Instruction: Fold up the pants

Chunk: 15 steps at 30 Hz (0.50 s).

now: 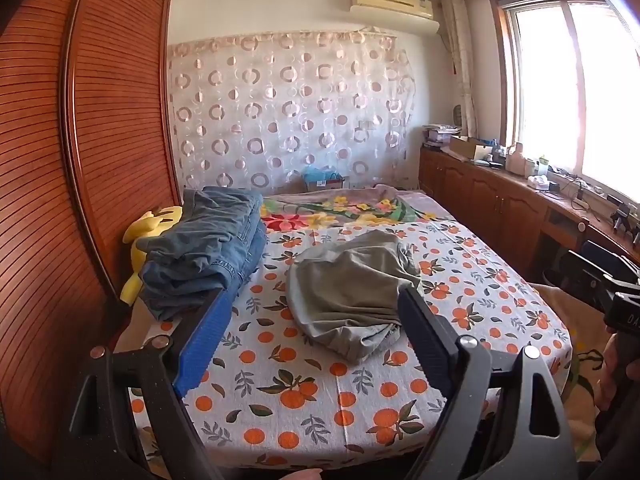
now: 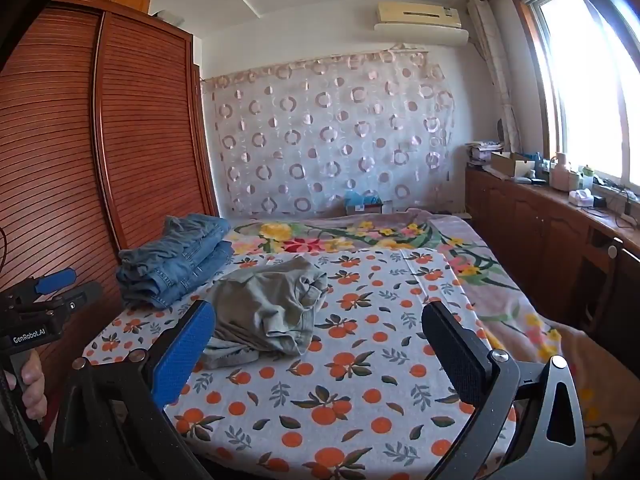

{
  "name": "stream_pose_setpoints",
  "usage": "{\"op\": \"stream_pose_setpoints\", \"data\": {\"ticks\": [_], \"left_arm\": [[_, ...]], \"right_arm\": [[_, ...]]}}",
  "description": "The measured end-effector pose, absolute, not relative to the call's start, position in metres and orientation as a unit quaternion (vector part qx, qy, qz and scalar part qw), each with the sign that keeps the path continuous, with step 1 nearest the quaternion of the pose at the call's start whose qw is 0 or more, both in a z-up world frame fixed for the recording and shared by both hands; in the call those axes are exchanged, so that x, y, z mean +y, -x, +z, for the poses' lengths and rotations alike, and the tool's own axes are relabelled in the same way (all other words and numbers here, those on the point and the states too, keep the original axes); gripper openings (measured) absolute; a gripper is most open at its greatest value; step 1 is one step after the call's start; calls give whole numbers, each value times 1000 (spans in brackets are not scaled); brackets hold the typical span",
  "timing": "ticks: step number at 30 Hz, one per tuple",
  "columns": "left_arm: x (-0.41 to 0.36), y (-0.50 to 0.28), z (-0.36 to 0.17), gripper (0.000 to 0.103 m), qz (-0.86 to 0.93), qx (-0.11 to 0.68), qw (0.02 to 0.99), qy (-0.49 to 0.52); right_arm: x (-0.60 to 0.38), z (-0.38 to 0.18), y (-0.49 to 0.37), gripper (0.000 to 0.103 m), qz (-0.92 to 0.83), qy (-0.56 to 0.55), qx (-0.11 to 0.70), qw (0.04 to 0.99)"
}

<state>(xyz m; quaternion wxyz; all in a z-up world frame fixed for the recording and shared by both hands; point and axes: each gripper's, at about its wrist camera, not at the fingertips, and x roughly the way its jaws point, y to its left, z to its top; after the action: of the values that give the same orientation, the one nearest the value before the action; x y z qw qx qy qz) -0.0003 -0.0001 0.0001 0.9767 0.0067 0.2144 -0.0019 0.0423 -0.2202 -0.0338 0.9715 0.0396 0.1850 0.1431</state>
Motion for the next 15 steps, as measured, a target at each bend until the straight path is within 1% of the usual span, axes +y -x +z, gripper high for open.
{"op": "stream_pose_setpoints", "data": {"ticks": [15], "left_arm": [[0, -1, 0, 86, -3, 218, 976, -7]], "right_arm": [[-221, -31, -40, 103, 148, -36, 184, 971]]}}
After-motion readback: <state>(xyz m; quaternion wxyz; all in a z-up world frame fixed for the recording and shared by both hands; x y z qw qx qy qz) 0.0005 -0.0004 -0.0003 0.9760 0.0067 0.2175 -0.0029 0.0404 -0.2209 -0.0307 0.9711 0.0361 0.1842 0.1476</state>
